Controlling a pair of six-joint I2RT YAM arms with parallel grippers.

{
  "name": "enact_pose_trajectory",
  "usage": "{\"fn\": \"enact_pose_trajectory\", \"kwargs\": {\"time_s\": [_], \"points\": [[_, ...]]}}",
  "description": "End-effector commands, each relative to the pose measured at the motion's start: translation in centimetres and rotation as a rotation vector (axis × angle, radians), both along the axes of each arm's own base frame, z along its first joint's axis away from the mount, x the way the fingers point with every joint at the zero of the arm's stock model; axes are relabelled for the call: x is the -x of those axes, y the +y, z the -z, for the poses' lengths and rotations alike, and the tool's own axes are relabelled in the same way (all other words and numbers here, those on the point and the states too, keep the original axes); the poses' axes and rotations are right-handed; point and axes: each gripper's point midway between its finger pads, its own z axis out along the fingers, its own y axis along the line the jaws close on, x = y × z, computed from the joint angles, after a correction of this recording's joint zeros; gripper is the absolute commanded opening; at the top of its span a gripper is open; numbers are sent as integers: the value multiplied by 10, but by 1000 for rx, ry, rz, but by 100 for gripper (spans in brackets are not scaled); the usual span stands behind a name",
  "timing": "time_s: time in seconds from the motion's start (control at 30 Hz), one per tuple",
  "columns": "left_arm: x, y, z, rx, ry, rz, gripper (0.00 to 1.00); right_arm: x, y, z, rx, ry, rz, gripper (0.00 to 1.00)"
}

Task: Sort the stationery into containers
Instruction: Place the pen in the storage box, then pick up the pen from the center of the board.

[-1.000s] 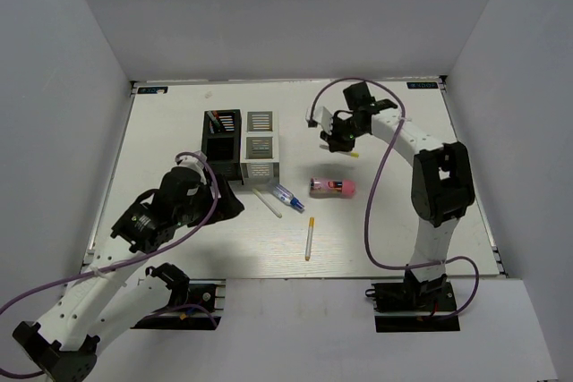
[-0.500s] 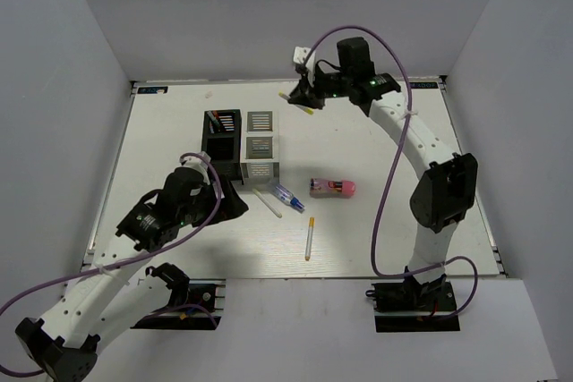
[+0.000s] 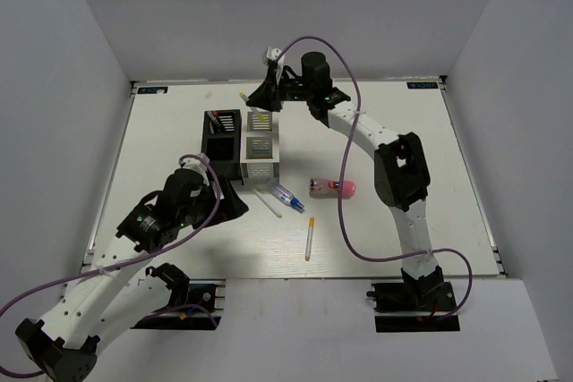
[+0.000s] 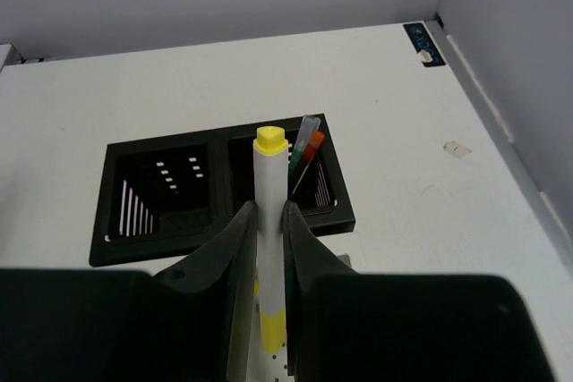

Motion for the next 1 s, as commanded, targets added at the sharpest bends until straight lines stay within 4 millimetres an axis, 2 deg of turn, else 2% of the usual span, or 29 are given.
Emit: {"fn": "enact_pose_trajectory", "kwargs": {"time_s": [0.0,0.07,0.13,0.2,0.3,0.33,0.47,0.53,0.57,0.6,0.63,0.67,0.73,0.77,0.8,0.83,0.87,0.9,0.93,0.97], "points": [[3,0,3,11,10,-1,99,-4,13,-40,-108,-75,-4,0],[3,-1,5,12,21,-7,99,-5,16,-31,-104,-67,-10,0],[4,-2,5,17,25,-1,99,-8,17,-26,-107,-63,-4,6],[1,-4,8,8,37,-1,99,-15,18,-14,-97,-51,10,11],[-2,-8,9,15,42,8,99,-20,18,-3,-85,-52,17,26],[-5,-13,9,25,39,15,99,-22,17,1,-79,-49,21,36],[-12,-24,13,32,67,31,99,-22,13,2,-69,-47,17,43],[-15,-27,17,32,79,24,99,-23,10,2,-66,-46,23,44],[-18,-29,17,33,78,24,99,-21,8,-6,-71,-52,23,44],[-20,-30,16,39,85,16,99,-20,6,-3,-65,-46,23,44],[-22,-32,22,29,101,15,99,-21,1,-8,-69,-46,31,44],[-25,-33,21,36,111,-10,99,-18,-5,-28,-83,-67,35,42],[-24,-36,26,29,132,-21,99,-20,-16,-30,-70,-35,77,39],[-27,-34,31,20,149,-57,99,-18,-34,-63,-93,-76,109,35],[-25,-36,33,19,162,-55,99,-20,-43,-50,-50,-16,154,32],[-27,-39,34,16,158,-60,99,-20,-49,-53,-36,-18,173,29],[-29,-39,38,8,169,-89,99,-16,-68,-81,-40,-63,213,18],[-27,-42,47,-16,194,-91,97,-17,-82,-59,48,30,285,9],[-31,-41,50,-35,190,-115,97,-15,-91,-59,83,48,320,0],[-31,-42,56,-54,203,-130,95,-9,-109,-79,99,-6,353,0]]}}
